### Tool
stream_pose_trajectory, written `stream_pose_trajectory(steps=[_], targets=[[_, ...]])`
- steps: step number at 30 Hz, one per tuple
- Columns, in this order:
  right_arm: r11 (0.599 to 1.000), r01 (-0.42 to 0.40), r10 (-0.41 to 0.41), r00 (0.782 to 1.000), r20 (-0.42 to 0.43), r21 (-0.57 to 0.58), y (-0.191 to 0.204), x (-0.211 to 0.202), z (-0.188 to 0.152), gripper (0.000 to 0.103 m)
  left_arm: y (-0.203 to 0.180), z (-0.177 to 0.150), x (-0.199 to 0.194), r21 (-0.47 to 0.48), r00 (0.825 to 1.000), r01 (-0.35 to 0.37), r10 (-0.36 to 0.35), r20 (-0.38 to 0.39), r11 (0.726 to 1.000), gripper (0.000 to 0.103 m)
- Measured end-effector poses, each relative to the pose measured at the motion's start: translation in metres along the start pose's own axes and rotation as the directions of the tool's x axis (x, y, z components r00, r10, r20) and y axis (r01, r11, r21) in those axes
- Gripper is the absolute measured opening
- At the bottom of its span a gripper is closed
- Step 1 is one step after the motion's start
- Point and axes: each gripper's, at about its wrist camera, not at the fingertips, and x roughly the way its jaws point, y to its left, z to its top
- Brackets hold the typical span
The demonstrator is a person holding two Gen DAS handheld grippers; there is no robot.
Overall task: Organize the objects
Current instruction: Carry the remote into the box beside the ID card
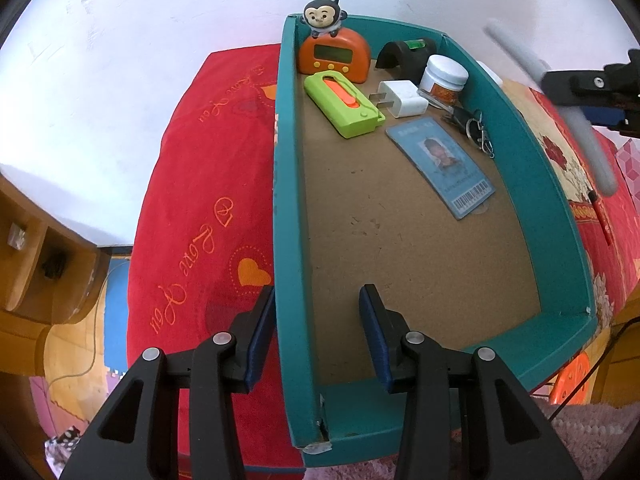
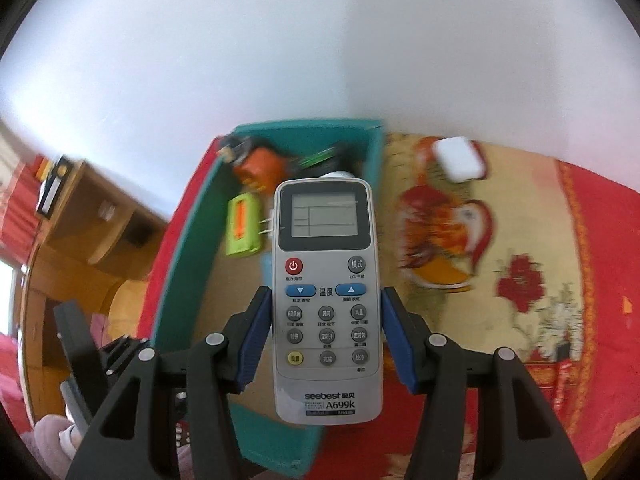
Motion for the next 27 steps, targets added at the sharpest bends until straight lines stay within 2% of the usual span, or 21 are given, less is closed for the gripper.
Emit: stream_pose_trajectory(steps=[7,13,27], targets=[[0.994,-0.041,0.032,0.995,-0.091,-0.102,0.045,0.039,0.002,0.054,0.002,0.004,0.002,0.008,1.000,0.013,-0.013,-0.011,1.000,0.043],[0.989,-0.084,0.060,0.981,-0.183,-0.121,0.069,0.073,-0.002,0.054,0.002,0.007,0.004,0.019,1.000,0.015,-0.014,-0.023,1.000,0.043],[0.987,-0.063,0.017,0.955,-0.295,-0.146,0.087,0.109,-0.015,0.054,0.003,0.008,0.005,0.039,0.999,0.031,-0.030,-0.026,0.999,0.043]])
